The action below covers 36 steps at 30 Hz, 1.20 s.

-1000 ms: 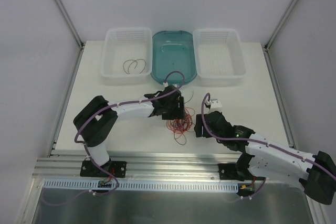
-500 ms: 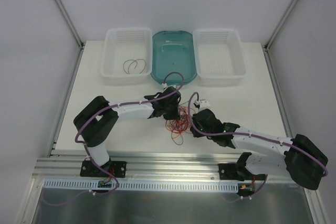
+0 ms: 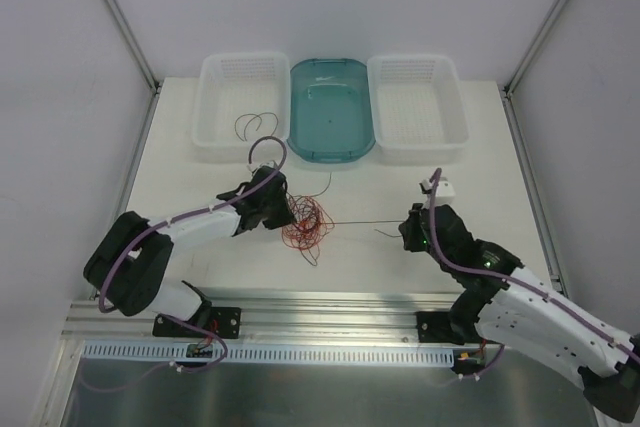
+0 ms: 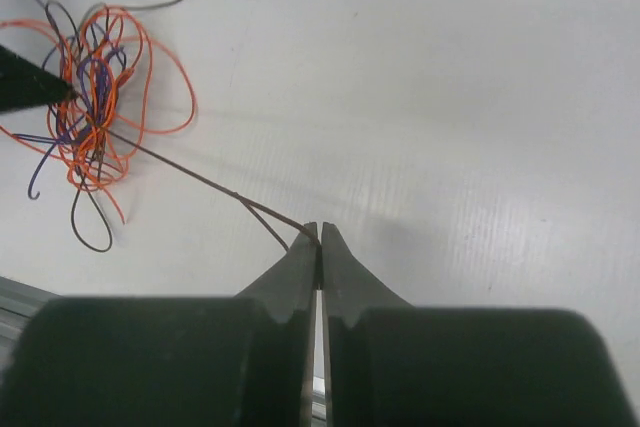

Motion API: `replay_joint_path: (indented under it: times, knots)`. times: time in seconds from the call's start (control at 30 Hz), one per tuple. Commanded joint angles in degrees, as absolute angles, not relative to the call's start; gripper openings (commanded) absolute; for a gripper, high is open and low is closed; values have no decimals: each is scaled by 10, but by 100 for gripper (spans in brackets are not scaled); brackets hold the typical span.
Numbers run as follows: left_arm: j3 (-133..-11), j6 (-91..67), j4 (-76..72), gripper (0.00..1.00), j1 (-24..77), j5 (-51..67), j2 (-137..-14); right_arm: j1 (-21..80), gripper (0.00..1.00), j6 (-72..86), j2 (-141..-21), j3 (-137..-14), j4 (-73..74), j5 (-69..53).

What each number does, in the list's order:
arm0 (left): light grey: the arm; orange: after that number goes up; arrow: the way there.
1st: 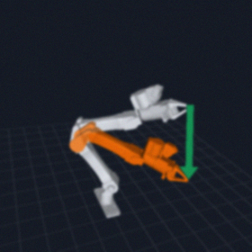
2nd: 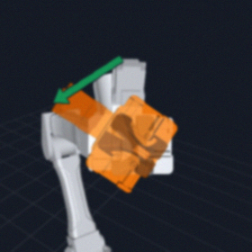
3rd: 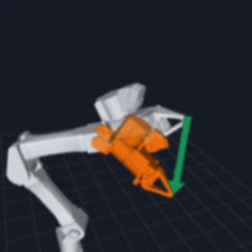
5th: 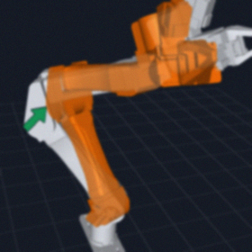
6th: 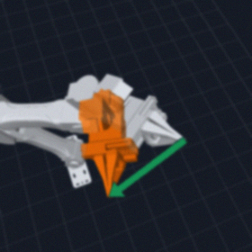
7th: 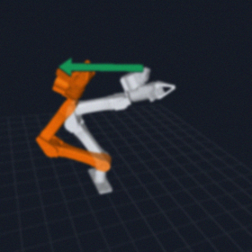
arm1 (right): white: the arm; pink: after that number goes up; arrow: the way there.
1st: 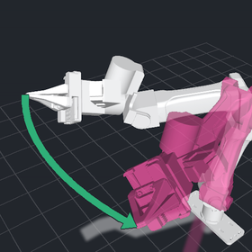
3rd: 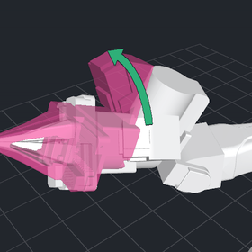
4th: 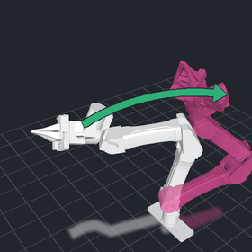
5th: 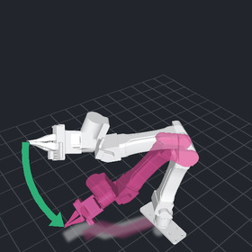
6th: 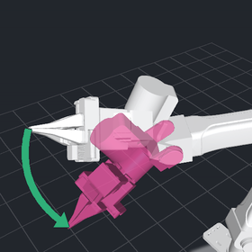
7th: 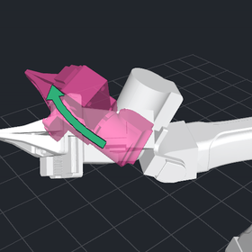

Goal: Untangle the cables

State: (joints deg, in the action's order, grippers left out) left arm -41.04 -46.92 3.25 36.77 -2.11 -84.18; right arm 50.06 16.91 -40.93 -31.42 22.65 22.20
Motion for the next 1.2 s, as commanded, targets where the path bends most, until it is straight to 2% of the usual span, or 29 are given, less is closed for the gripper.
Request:
replay_joint_path:
  times: [0.0,0.23,0.4,0.5,0.7,0.83,0.93,1.0,1.03,1.07,1.13,1.17]
  knots:
    - [-362,-438,51,0,333,-61,-778,457,1,139,-332,-356,356,301]
    - [-302,-420,58,0,276,-61,-707,420,1,113,-231,-440,468,368]
    - [-281,-411,72,0,238,-73,-672,419,1,112,-198,-552,553,470]
    - [-280,-401,89,0,225,-86,-662,420,1,83,-177,-626,560,491]
    - [-292,-387,111,0,217,-82,-630,437,1,46,-211,-734,572,452]
    - [-307,-370,118,0,218,-29,-607,444,1,62,-260,-692,581,394]
    - [-315,-355,122,0,219,26,-596,445,9,84,-308,-612,563,328]
    - [-316,-350,122,0,235,62,-594,445,19,106,-347,-569,527,261]
    - [-318,-346,121,0,246,70,-596,444,26,114,-362,-522,513,240]
    - [-319,-343,121,0,257,72,-603,445,40,121,-376,-502,497,216]
    - [-325,-332,121,0,303,69,-614,444,53,125,-429,-469,449,153]
    - [-328,-330,121,0,320,66,-630,444,63,125,-448,-450,434,133]
